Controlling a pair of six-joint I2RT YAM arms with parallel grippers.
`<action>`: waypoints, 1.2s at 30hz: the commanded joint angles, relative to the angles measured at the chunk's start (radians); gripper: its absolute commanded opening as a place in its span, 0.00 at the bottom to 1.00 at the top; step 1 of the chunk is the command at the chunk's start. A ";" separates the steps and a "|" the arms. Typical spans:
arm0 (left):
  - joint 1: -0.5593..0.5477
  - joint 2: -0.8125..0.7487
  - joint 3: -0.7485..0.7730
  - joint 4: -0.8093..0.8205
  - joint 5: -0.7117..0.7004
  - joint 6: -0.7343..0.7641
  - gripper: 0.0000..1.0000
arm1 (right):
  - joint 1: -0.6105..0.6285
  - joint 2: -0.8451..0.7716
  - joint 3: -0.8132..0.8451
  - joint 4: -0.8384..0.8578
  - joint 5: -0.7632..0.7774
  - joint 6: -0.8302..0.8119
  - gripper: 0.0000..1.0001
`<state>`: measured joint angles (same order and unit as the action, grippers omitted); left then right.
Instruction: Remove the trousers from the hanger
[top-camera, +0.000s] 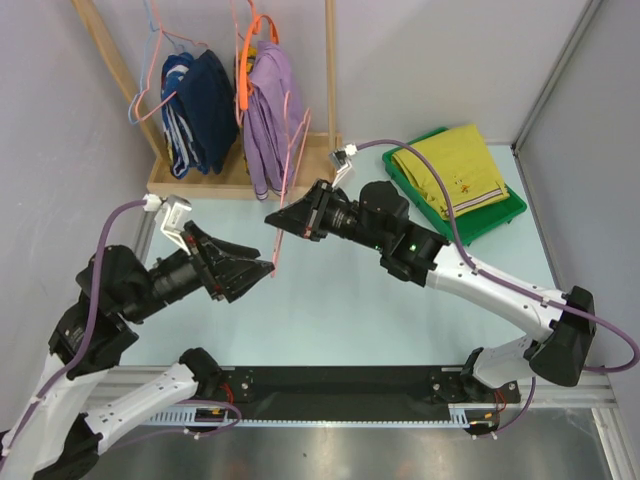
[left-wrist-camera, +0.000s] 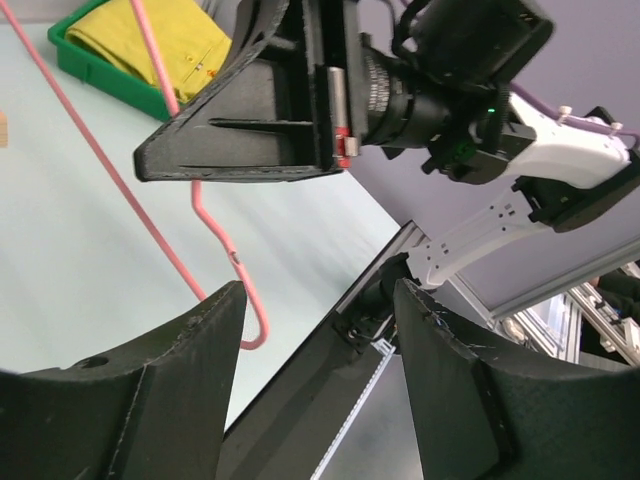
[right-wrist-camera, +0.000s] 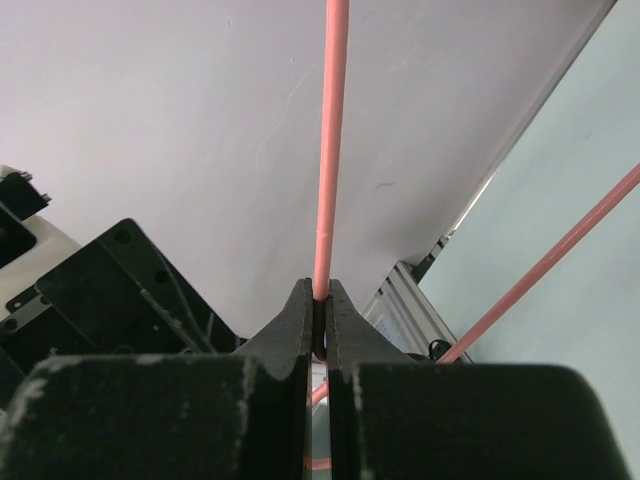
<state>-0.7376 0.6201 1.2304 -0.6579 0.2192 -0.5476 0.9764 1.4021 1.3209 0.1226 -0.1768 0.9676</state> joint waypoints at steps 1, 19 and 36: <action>0.001 0.047 -0.015 -0.020 -0.006 -0.003 0.66 | 0.013 -0.054 0.047 0.031 0.002 -0.017 0.00; 0.000 0.099 -0.046 0.047 0.066 -0.069 0.00 | 0.047 -0.061 0.038 0.052 -0.004 -0.015 0.00; 0.001 0.216 0.073 0.052 -0.047 -0.209 0.00 | 0.018 -0.270 -0.047 -0.230 0.216 -0.162 0.54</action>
<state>-0.7338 0.8104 1.2217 -0.6537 0.2123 -0.7261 0.9993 1.2537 1.3087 -0.0010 -0.0971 0.8726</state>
